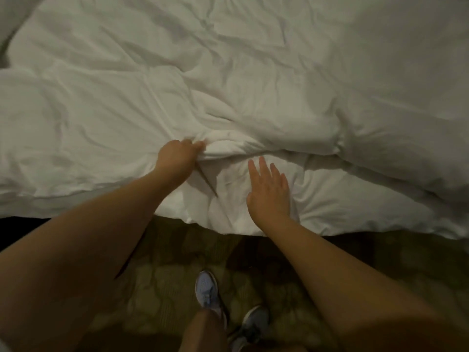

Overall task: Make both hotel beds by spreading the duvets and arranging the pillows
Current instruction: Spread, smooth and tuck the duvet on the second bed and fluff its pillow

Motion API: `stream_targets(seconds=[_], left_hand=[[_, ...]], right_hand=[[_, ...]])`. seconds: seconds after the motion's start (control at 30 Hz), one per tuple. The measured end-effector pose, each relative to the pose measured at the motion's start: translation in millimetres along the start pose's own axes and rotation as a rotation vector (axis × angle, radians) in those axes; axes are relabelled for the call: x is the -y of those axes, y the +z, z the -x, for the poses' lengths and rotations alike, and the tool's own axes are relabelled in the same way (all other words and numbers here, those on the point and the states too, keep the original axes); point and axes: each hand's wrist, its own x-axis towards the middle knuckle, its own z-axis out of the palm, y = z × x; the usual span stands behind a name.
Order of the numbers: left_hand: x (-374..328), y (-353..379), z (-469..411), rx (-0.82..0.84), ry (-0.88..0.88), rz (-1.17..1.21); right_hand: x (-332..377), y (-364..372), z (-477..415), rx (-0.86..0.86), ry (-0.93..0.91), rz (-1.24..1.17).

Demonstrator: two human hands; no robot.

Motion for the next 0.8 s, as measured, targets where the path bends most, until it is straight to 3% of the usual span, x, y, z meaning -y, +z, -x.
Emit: stream_targets(seconds=[0.23, 0.37, 0.57, 0.8], left_hand=[[63, -19, 92, -0.018, -0.048, 0.207], [87, -10, 118, -0.012, 0.068, 0.107], [46, 12, 139, 0.217, -0.166, -0.015], [-58, -19, 135, 0.214, -0.046, 0.036]], right_hand=[[52, -22, -39, -0.162, -0.028, 0.078], [48, -30, -28, 0.019, -0.101, 0.161], [54, -21, 33, 0.356, -0.127, 0.177], [34, -70, 56, 0.222, -0.138, 0.15]])
